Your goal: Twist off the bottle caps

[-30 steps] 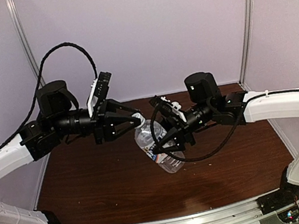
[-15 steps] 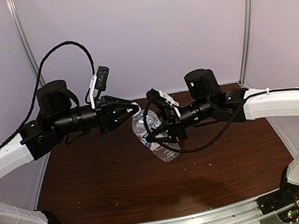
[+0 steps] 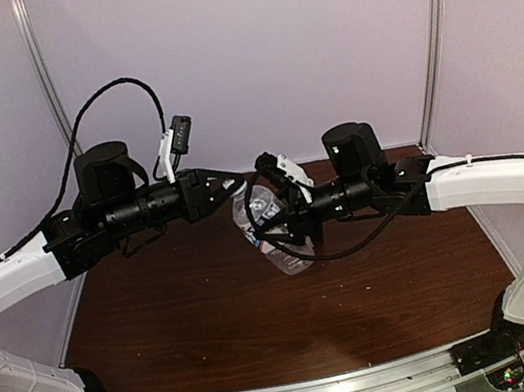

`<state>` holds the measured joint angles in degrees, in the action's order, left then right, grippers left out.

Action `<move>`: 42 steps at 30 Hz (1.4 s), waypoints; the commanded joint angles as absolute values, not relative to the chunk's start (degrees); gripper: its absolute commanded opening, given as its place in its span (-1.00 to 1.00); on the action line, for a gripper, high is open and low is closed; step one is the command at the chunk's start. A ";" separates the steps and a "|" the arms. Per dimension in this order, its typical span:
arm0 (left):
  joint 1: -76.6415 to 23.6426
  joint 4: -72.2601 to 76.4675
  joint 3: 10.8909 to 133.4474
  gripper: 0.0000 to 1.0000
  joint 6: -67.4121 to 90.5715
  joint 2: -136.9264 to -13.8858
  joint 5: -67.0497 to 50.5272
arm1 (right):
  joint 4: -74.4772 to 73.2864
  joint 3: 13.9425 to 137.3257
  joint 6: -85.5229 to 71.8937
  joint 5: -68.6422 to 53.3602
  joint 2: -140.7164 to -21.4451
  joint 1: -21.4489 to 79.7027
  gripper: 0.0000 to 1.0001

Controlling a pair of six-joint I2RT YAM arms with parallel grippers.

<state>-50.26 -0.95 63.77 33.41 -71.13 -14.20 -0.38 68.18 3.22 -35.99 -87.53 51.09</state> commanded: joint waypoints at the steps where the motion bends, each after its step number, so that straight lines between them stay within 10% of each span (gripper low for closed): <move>1: -50.25 0.65 65.35 -0.35 32.11 -71.05 -12.83 | 2.37 67.12 3.84 -36.83 -86.23 51.33 -0.08; 18: -50.18 -3.48 64.29 0.59 15.87 -64.17 -23.40 | 1.68 67.21 4.92 -51.04 -86.10 51.23 -0.07; 42: -50.01 -0.33 65.02 0.21 11.52 -68.39 -41.65 | 1.41 69.78 3.77 -66.46 -88.51 51.21 -0.06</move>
